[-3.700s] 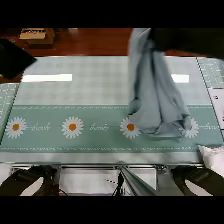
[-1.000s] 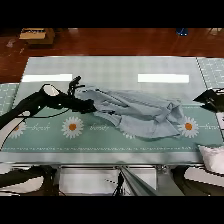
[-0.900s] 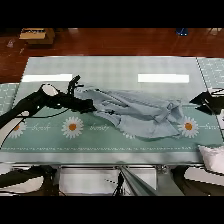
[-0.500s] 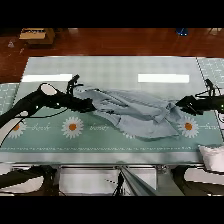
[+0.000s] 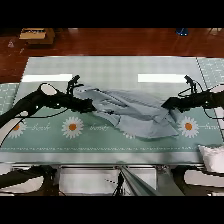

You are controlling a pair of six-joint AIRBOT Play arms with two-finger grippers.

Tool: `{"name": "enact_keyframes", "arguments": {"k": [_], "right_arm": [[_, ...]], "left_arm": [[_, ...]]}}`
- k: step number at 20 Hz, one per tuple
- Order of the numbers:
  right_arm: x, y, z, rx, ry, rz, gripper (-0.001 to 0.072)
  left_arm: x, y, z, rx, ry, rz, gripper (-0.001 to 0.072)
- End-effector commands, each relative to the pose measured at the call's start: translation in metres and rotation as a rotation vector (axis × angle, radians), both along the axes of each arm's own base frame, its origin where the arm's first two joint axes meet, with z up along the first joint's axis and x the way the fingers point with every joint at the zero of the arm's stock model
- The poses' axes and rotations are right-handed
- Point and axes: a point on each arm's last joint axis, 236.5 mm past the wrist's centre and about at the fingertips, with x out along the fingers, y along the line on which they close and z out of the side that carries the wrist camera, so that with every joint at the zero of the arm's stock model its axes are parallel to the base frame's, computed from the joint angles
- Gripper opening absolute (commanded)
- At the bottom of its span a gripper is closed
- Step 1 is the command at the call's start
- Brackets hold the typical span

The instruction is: Fold the shirts.

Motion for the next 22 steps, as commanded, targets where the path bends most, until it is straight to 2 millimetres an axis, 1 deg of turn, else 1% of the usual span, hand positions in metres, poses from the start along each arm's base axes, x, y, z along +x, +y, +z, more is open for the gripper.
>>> {"name": "enact_keyframes", "arguments": {"k": [1, 2, 3, 4, 6, 7, 8, 9, 10, 11, 12, 13, 14, 15, 16, 17, 18, 19, 20, 21, 22], "right_arm": [[-0.009, 0.016, 0.006, 0.048, 0.017, 0.054, 0.0545], [-0.011, 0.018, 0.006, 0.049, 0.021, 0.062, 0.0394], [-0.010, 0.018, 0.006, 0.048, 0.020, 0.062, 0.0181], [-0.009, 0.018, 0.007, 0.050, 0.019, 0.059, 0.0029], [-0.006, 0.018, 0.017, 0.051, 0.002, 0.075, 0.0031], [-0.001, 0.017, 0.028, 0.044, -0.028, 0.080, 0.0031], [0.009, 0.014, 0.044, 0.024, -0.081, 0.081, 0.0031], [0.021, 0.010, 0.063, 0.002, -0.141, 0.079, 0.0030], [0.034, 0.006, 0.086, -0.026, -0.213, 0.072, 0.0031], [0.046, 0.001, 0.111, -0.053, -0.284, 0.058, 0.0030], [0.058, -0.004, 0.141, -0.083, -0.366, 0.041, 0.0030], [0.069, -0.008, 0.174, -0.116, -0.454, 0.026, 0.0031], [0.076, -0.012, 0.207, -0.146, -0.539, 0.006, 0.0030], [0.082, -0.016, 0.243, -0.174, -0.631, -0.026, 0.0030], [0.084, -0.019, 0.277, -0.196, -0.707, -0.067, 0.0030], [0.083, -0.023, 0.312, -0.212, -0.779, -0.121, 0.0030], [0.078, -0.025, 0.343, -0.220, -0.841, -0.167, 0.0030], [0.069, -0.024, 0.374, -0.228, -0.908, -0.195, 0.0029], [0.058, -0.022, 0.399, -0.236, -0.963, -0.205, 0.0030], [0.045, -0.020, 0.422, -0.254, -1.014, -0.216, 0.0030], [0.032, -0.020, 0.440, -0.268, -1.050, -0.235, 0.0030]], "left_arm": [[0.000, 0.000, 0.001, -0.002, 0.002, -0.002, 0.0028], [0.000, 0.000, 0.001, -0.002, 0.002, -0.002, 0.0028], [0.000, 0.000, 0.001, -0.002, 0.002, -0.002, 0.0028], [0.000, 0.000, 0.001, -0.002, 0.002, -0.002, 0.0028], [0.001, 0.000, 0.003, -0.003, -0.004, -0.003, 0.0028], [0.006, -0.001, 0.008, -0.007, -0.022, -0.001, 0.0028], [0.014, -0.001, 0.020, -0.013, -0.062, -0.004, 0.0027], [0.024, -0.003, 0.038, -0.023, -0.114, -0.004, 0.0027], [0.038, -0.002, 0.065, -0.037, -0.186, 0.004, 0.0027], [0.053, 0.001, 0.100, -0.054, -0.277, 0.017, 0.0027], [0.067, 0.006, 0.140, -0.070, -0.373, 0.036, 0.0027], [0.079, 0.016, 0.188, -0.086, -0.488, 0.063, 0.0027], [0.087, 0.028, 0.236, -0.095, -0.599, 0.092, 0.0027], [0.091, 0.044, 0.284, -0.101, -0.711, 0.126, 0.0027], [0.088, 0.062, 0.335, -0.100, -0.829, 0.163, 0.0027], [0.081, 0.078, 0.377, -0.094, -0.925, 0.190, 0.0027], [0.068, 0.091, 0.417, -0.082, -1.014, 0.208, 0.0027], [0.053, 0.100, 0.447, -0.070, -1.082, 0.216, 0.0027], [0.035, 0.105, 0.472, -0.055, -1.141, 0.210, 0.0027], [0.016, 0.107, 0.491, -0.038, -1.188, 0.196, 0.0027], [-0.001, 0.107, 0.505, -0.021, -1.221, 0.178, 0.0027]]}}
